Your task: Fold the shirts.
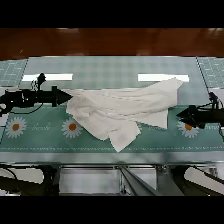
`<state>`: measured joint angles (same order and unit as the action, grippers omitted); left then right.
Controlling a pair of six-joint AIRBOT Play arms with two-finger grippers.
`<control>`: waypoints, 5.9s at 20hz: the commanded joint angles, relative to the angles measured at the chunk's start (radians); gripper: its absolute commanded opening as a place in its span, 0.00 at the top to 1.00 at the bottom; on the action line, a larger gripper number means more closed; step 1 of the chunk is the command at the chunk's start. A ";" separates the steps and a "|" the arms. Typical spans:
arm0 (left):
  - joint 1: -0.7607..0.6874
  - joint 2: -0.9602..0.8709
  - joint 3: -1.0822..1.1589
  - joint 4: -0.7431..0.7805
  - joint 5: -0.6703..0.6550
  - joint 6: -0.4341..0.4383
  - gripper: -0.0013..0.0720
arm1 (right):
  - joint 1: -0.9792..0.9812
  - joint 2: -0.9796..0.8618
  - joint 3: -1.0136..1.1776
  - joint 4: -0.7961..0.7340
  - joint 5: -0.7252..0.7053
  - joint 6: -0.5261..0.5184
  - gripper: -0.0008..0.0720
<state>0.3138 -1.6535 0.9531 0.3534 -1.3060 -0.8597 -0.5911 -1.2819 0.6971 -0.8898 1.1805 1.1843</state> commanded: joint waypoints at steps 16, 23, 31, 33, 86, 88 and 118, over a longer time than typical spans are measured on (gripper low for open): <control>0.022 0.101 0.047 -0.100 -0.024 0.000 0.96 | 0.311 -0.094 0.245 0.172 0.017 -0.047 0.96; 0.068 0.474 0.403 -0.249 0.078 -0.073 0.96 | 0.219 0.173 0.874 0.167 0.076 0.035 0.96; 0.068 0.824 0.780 -0.084 0.128 -0.208 0.96 | 0.219 0.523 1.186 -0.051 -0.089 0.157 0.96; 0.068 0.938 0.791 0.075 0.137 -0.264 0.96 | 0.219 0.602 1.186 -0.167 -0.045 0.203 0.96; 0.276 0.533 -0.301 0.392 0.043 -0.337 0.29 | 0.135 0.232 -0.010 0.011 -0.045 0.039 0.43; 0.335 0.587 -0.439 0.391 0.055 -0.337 0.29 | 0.135 0.291 -0.124 0.027 -0.050 0.013 0.43; 0.092 0.433 -0.446 0.390 0.166 -0.300 0.96 | -0.209 0.181 -0.146 -0.035 -0.054 0.100 0.43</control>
<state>0.4088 -1.2205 0.4995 0.7464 -1.1355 -1.1595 -0.7399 -1.0237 0.5507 -0.8993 1.0859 1.2518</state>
